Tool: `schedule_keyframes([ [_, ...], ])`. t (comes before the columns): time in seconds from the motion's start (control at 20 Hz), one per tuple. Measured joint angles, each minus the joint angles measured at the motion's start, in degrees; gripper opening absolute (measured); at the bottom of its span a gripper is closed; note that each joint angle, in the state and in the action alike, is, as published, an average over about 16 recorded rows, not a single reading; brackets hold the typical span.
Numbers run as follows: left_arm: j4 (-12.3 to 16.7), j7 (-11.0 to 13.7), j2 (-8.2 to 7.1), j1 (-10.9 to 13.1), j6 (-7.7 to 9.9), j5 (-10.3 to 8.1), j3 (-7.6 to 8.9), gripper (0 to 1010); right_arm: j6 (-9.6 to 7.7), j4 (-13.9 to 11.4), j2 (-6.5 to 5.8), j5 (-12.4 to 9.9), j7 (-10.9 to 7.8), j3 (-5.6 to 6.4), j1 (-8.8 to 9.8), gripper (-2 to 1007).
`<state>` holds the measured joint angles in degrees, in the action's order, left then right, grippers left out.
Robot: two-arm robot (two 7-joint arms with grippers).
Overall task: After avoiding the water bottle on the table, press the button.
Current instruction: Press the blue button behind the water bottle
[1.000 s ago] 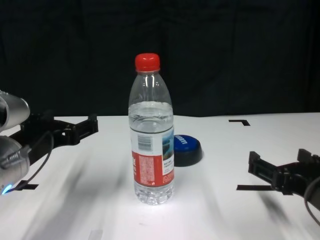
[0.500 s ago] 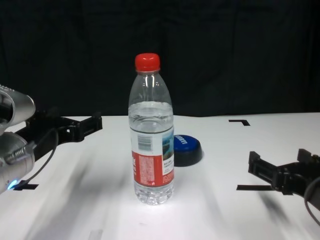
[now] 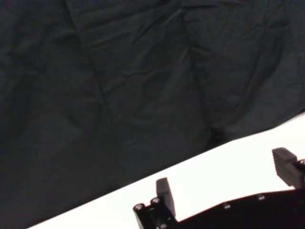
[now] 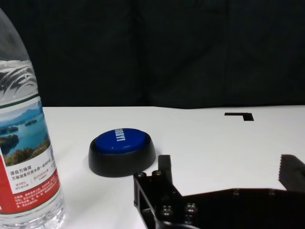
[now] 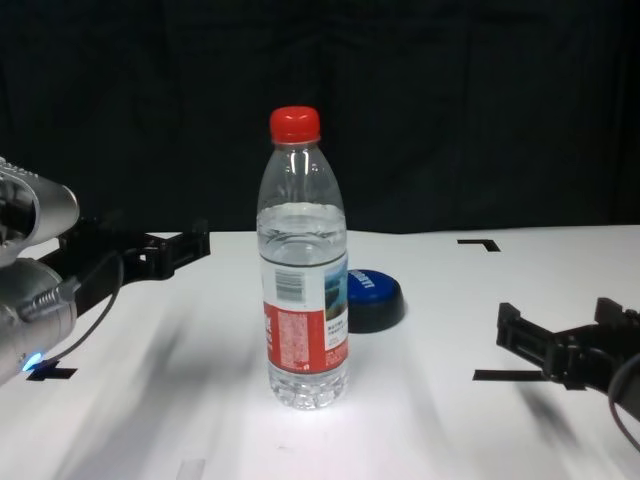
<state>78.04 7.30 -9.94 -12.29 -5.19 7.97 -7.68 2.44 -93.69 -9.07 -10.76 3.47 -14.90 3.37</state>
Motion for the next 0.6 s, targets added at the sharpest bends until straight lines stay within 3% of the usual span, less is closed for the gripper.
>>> schedule_keyframes([
  [0.6, -1.95, 0.74, -0.1, -1.98, -0.09, -0.06, -0.99, 1003, 0.0, 0.0, 0.0, 0.0, 0.0, 0.0, 0.0, 1003],
])
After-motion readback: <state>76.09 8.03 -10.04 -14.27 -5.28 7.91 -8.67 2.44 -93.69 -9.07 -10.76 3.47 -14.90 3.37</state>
